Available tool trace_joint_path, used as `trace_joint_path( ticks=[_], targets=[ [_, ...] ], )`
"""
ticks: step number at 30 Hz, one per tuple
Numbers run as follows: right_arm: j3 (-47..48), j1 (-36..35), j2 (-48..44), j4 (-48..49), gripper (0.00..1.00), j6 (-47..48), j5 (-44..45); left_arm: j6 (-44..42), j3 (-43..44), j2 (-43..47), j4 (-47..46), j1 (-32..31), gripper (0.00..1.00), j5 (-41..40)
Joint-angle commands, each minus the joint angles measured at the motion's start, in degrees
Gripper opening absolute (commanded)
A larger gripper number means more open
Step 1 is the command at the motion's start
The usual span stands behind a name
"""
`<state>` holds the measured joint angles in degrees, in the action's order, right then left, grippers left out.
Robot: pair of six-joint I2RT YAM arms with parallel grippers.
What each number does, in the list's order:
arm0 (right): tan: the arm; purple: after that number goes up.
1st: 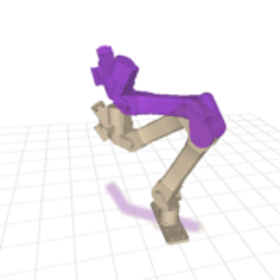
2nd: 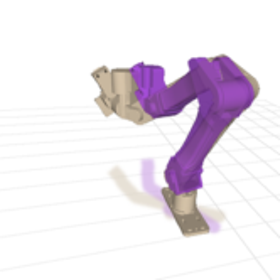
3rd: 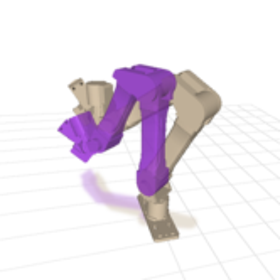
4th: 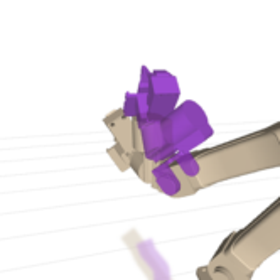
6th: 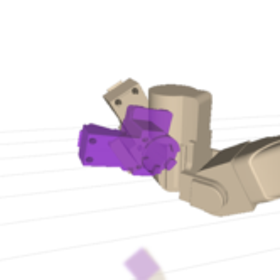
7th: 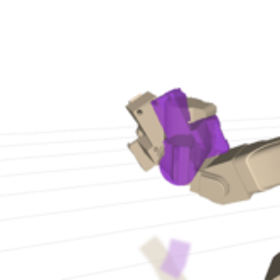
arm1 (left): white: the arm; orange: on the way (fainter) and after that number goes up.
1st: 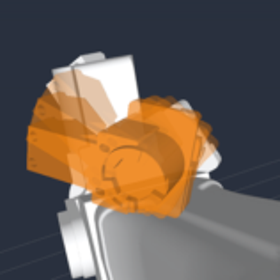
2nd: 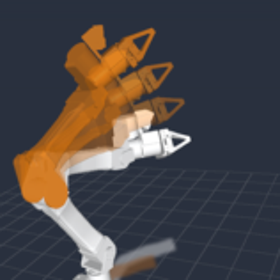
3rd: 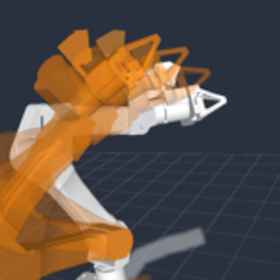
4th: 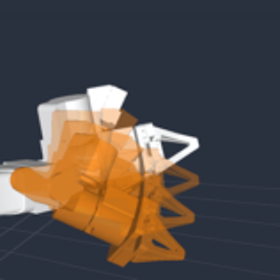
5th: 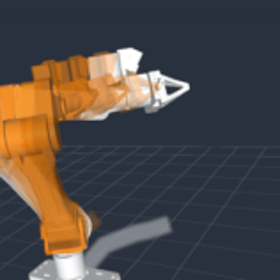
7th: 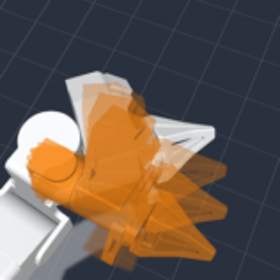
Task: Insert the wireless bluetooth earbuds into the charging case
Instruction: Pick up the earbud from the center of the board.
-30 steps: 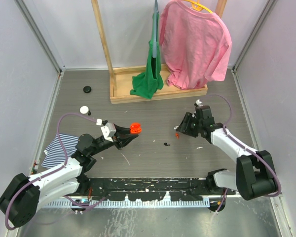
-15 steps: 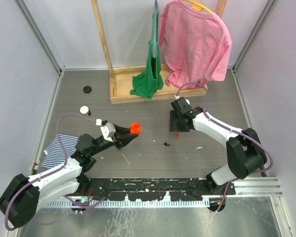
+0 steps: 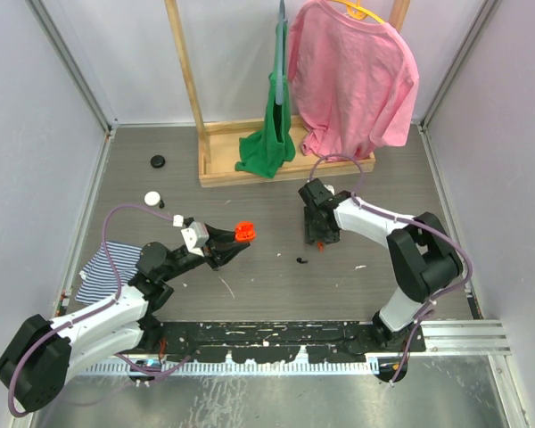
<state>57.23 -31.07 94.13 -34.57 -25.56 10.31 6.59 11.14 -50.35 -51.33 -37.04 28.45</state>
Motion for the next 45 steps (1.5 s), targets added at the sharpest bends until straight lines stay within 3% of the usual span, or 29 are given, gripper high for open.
trace_joint_path(
  ticks=[1, 24, 31, 45],
  targets=[
    [2.1, -0.3, 0.8, 0.8, 0.50, 0.6, 3.6, -0.4, 2.1, 0.9, -1.8, -0.2, 0.00, -0.5],
    [0.1, -0.4, 0.6, 1.2, 0.17, 0.7, 2.7, -0.3, 2.2, 0.8, -1.8, -0.2, 0.00, -0.3],
    [1.1, -3.2, -4.2, 0.8, 0.17, -0.5, 5.3, -0.3, 2.2, 0.6, -1.9, -0.2, 0.00, -0.3],
    [5.5, -15.3, -14.6, 3.9, 0.17, -2.0, 16.6, -0.4, 1.8, 1.3, -2.3, -0.2, 0.00, -0.5]
  ],
)
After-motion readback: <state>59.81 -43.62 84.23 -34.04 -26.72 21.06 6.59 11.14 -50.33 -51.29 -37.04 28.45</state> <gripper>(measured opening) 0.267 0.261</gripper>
